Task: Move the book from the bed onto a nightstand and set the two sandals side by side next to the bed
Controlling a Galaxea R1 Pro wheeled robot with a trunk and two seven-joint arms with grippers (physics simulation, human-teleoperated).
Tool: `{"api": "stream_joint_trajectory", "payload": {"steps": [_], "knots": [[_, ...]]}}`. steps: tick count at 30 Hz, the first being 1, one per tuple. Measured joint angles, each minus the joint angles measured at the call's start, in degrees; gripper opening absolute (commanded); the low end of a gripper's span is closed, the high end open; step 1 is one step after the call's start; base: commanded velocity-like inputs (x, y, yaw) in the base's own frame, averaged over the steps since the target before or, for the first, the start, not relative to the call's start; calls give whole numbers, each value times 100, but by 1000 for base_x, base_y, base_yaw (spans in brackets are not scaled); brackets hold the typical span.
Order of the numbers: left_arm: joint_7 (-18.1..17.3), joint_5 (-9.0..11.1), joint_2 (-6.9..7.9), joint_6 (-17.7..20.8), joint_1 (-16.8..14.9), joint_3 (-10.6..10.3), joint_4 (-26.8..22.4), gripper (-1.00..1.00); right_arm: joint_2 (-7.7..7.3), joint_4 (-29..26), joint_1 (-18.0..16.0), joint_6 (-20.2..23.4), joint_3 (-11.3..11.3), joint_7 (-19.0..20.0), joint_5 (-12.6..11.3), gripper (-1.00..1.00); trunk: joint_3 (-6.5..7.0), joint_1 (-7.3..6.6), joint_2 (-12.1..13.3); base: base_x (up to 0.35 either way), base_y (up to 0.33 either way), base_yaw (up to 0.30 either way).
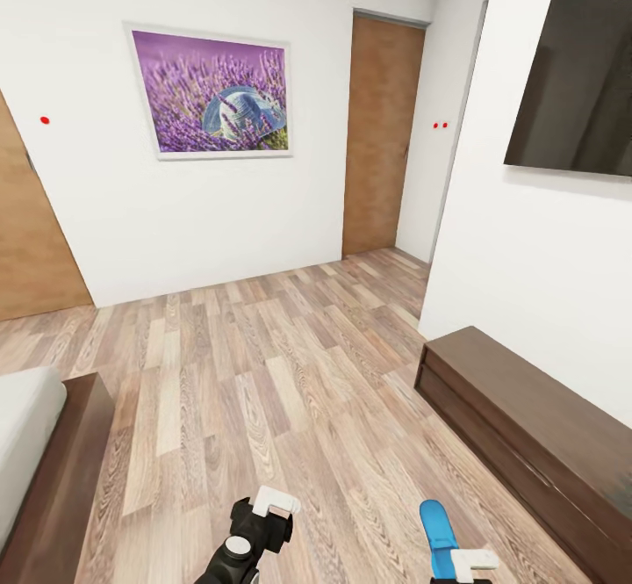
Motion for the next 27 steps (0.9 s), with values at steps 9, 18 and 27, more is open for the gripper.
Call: {"api": "stream_joint_trajectory", "payload": {"steps": [9, 18, 27], "knots": [[-4, 0, 0, 0, 0, 0, 0, 100, -2, 2, 0, 0, -1, 0, -1, -100, 0, 0, 0, 0, 13, -1], [-3, 0, 0, -1, -1, -1, 1, 100, -1, 5, 1, 0, 1, 0, 0, -100, 0, 0, 0, 0, 41, -90], [-4, 0, 0, -2, 0, 0, 0, 100, -2, 9, 0, -1, 2, 0, -4, -100, 0, 0, 0, 0, 41, -46]]}}
